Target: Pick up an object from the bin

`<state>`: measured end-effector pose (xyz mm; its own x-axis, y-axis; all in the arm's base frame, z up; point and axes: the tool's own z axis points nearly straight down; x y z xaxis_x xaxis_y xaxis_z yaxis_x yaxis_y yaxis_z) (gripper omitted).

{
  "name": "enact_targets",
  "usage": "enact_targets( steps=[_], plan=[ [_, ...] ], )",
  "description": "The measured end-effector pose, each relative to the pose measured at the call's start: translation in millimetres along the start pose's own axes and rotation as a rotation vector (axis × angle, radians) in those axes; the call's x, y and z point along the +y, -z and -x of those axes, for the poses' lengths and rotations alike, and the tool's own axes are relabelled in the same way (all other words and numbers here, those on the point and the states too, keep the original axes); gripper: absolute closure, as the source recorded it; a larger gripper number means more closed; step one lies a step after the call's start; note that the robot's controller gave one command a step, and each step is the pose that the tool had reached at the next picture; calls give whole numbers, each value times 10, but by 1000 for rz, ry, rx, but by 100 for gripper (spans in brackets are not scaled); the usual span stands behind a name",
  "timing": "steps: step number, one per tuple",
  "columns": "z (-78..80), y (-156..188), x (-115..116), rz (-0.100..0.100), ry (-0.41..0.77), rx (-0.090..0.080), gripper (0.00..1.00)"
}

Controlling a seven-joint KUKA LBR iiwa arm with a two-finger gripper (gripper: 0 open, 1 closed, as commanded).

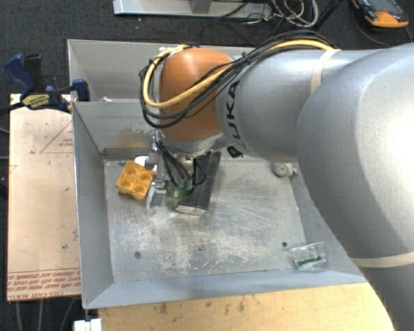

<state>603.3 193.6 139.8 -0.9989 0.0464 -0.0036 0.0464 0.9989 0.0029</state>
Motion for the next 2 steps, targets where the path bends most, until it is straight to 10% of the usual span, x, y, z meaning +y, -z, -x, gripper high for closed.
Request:
enact_targets(
  steps=[2],
  plan=[
    [116, -362, 185, 8, -146, -10, 0]
  ],
)
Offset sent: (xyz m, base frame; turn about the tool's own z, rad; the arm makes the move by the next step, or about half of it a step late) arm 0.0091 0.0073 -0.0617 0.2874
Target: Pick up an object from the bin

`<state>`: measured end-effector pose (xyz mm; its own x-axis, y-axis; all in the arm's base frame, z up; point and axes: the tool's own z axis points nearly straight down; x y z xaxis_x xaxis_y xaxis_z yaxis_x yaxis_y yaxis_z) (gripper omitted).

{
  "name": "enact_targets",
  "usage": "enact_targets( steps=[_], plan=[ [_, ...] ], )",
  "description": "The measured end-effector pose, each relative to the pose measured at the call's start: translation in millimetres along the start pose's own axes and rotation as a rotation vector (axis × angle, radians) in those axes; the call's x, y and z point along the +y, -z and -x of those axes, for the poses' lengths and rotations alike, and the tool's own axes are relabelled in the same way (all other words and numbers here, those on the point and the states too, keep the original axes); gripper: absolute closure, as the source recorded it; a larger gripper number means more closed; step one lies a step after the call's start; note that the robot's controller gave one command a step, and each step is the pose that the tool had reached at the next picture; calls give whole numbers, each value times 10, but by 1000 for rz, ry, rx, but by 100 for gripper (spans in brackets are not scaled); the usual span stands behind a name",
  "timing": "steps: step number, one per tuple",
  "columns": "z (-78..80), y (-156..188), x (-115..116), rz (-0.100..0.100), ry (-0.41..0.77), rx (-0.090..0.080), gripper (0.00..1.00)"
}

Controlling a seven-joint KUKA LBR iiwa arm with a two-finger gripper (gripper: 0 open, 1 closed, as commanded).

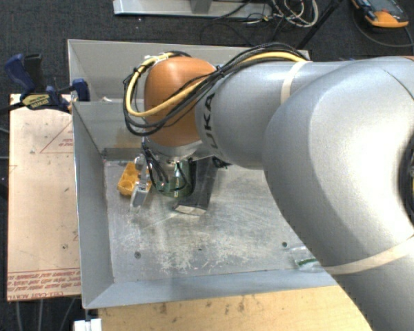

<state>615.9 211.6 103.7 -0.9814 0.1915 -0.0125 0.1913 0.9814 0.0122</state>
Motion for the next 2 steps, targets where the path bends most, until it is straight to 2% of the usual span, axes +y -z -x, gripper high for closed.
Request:
enact_targets(
  steps=[1, 2],
  plan=[
    [371, -210, -153, 4, -31, -3, 100],
    [372, -210, -153, 4, -31, -3, 100]
  ],
)
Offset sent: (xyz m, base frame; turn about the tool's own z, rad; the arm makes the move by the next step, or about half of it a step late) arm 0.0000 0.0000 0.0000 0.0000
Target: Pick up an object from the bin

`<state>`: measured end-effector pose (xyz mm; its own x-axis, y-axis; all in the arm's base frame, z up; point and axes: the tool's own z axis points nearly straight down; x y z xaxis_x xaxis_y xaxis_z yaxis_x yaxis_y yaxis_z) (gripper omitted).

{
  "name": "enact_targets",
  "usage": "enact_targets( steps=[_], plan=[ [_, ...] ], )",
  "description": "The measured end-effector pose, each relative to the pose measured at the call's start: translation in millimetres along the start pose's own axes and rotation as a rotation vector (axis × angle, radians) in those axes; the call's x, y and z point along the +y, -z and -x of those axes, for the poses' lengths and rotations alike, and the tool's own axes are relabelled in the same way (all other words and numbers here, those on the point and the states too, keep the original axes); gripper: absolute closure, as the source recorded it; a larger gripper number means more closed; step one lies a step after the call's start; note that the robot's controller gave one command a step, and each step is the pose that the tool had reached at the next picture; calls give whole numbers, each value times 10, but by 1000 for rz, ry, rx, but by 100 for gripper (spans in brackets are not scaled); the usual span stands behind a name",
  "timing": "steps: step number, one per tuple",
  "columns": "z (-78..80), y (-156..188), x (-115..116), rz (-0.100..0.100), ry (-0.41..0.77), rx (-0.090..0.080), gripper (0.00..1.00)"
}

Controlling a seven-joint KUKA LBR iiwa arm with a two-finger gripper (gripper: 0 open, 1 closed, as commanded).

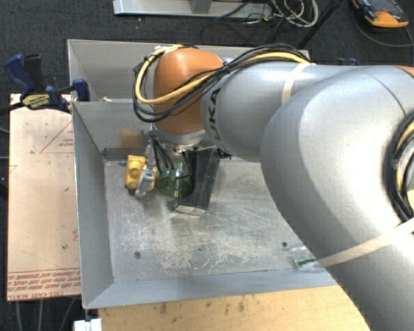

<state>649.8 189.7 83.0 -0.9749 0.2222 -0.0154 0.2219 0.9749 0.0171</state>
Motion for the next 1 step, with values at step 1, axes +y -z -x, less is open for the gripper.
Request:
enact_targets(
  steps=[1],
  plan=[
    [10, 1156, -127, -15, 14, 13, 100]
  ],
)
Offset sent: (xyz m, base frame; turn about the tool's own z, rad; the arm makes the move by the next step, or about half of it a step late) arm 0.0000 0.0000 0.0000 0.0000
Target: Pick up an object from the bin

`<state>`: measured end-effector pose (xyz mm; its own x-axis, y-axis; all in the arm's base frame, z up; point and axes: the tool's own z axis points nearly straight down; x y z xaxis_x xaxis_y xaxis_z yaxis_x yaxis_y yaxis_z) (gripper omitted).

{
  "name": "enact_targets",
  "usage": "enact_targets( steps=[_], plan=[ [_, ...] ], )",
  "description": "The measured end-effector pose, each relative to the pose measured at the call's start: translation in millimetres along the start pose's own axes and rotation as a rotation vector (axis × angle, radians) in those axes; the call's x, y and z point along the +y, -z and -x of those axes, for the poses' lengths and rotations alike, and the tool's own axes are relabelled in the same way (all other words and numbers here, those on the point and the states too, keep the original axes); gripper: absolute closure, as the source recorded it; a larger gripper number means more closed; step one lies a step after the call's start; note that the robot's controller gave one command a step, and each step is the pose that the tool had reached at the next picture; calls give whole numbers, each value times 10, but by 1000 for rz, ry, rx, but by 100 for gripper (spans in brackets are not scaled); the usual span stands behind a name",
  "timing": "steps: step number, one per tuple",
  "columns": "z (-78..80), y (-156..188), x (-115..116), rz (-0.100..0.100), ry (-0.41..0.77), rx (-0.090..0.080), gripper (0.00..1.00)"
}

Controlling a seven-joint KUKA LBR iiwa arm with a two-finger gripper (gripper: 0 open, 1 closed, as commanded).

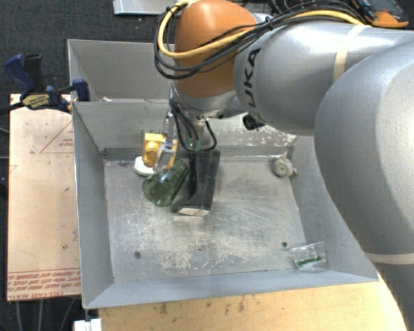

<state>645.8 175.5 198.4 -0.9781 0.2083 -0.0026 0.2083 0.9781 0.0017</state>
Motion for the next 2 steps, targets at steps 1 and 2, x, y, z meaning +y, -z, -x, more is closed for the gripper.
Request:
enact_targets(
  steps=[1, 2],
  plan=[
    [-1, -1, 1, 0, 0, 0, 100],
    [2, 288, 2, -3, 59, 7, 100]
  ],
)
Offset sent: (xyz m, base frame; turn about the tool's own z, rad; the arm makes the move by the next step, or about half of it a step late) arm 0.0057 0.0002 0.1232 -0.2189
